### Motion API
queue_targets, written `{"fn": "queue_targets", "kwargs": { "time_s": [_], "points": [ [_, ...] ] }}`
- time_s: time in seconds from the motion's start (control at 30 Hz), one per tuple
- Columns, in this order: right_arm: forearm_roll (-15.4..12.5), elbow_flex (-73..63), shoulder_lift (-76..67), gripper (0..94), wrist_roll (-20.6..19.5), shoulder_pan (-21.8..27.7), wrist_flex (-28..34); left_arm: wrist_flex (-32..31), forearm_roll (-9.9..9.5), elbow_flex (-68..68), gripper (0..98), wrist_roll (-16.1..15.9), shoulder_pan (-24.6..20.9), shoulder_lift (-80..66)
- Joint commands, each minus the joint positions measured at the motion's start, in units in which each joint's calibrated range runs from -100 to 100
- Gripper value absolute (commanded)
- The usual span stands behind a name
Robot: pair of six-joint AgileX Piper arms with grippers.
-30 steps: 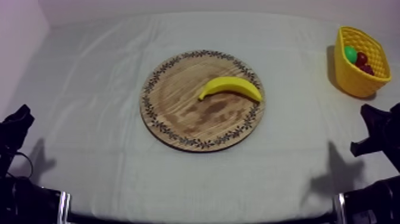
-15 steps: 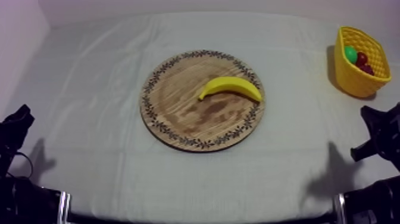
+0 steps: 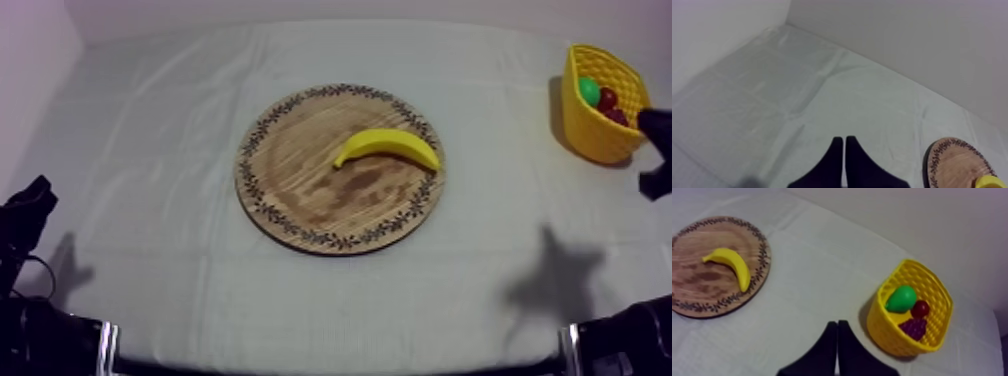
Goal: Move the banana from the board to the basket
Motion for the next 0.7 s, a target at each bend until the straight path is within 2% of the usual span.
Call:
{"fn": "queue_targets", "kwargs": {
  "time_s": [0.0,0.37,0.67],
  "points": [
    [-0.6,-16.5,9.8,0.2,0.6,-0.6,5.1,0.0,-0.02,0.0,0.1,0.0,0.0,0.0],
    [-3.6,-41.4,36.5,0.2,5.8,-4.9,19.2,0.0,-0.02,0.0,0.1,0.0,0.0,0.0],
    [-3.2,-54.6,54.8,0.4,6.2,-11.6,21.7,0.0,-0.02,0.0,0.1,0.0,0.0,0.0]
  ]
}}
